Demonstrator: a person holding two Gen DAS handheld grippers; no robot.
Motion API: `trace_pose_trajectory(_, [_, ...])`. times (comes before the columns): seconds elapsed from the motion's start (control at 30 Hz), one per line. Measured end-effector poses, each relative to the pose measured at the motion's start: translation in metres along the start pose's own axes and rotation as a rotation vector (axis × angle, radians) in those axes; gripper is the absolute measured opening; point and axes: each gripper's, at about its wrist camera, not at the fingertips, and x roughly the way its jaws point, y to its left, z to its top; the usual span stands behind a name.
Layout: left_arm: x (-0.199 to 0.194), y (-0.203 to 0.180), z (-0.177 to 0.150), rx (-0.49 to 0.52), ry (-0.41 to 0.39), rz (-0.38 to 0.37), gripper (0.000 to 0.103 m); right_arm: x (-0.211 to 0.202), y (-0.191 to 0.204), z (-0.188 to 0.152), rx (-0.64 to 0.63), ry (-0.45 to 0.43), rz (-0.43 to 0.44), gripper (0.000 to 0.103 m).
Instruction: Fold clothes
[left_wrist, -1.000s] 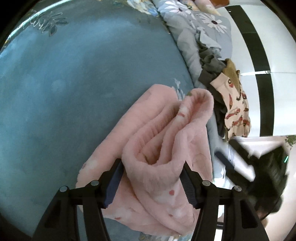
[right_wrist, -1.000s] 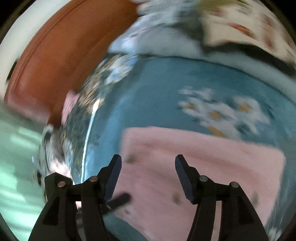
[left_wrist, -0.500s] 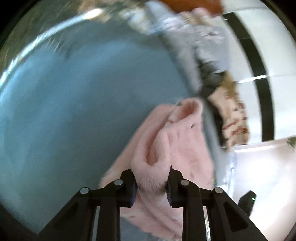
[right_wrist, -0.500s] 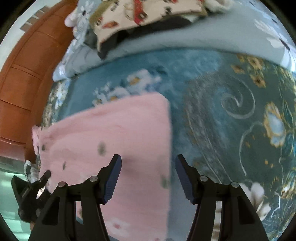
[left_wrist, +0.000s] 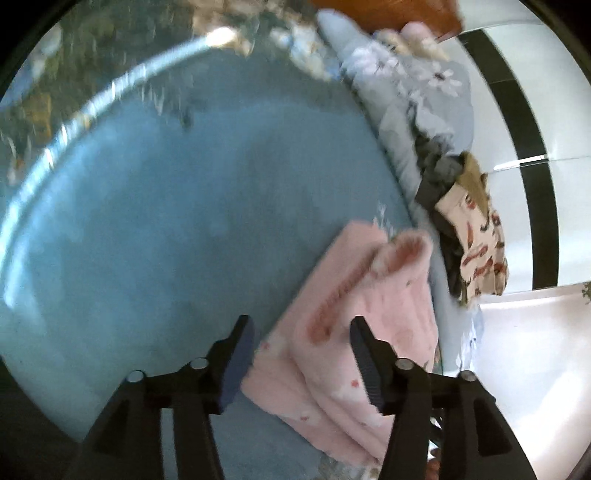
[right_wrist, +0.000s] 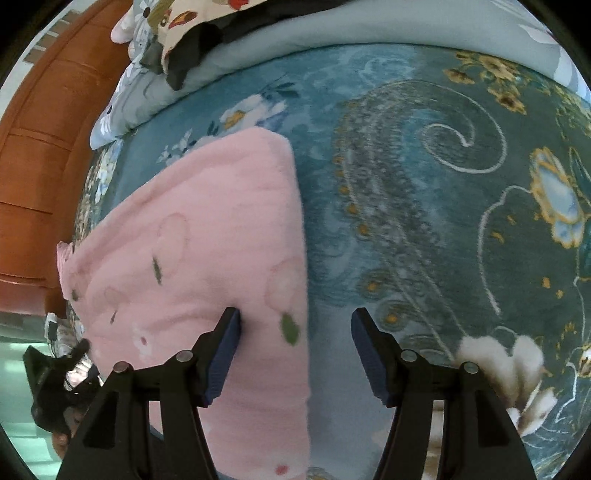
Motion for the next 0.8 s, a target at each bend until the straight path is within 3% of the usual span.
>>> trace_pose_trajectory(0.07, [-0.006, -0.006, 0.005, 0.04, -0.025, -0.018, 0.077, -0.004, -0.005, -0.002, -0.003, -0.012, -0.015, 0.063])
trace_pose_trajectory(0.2, [0.019, -0.031, 0.005, 0.181, 0.045, -0.067, 0.087, -0.011, -0.006, -0.005, -0.013, -0.036, 0.031, 0.064])
trace_pose_trajectory(0.33, [0.06, -0.04, 0.003, 0.285, 0.139, 0.028, 0.089, -0.006, 0.006, -0.008, -0.055, -0.024, 0.109, 0.064])
trace_pose_trajectory(0.47, [0.096, -0.029, 0.009, 0.256, 0.241, 0.084, 0.089, 0.003, 0.009, -0.011, -0.056, -0.019, 0.136, 0.064])
trace_pose_trajectory(0.57, [0.105, -0.019, 0.018, 0.184, 0.275, 0.024, 0.089, 0.01, 0.001, -0.011, -0.014, -0.016, 0.155, 0.074])
trace_pose_trajectory(0.7, [0.115, -0.02, 0.028, 0.123, 0.291, -0.059, 0.089, 0.019, -0.007, -0.007, 0.046, -0.027, 0.21, 0.074])
trace_pose_trajectory(0.8, [0.123, -0.022, 0.03, 0.127, 0.303, -0.065, 0.089, 0.025, -0.001, -0.002, 0.059, -0.031, 0.261, 0.074])
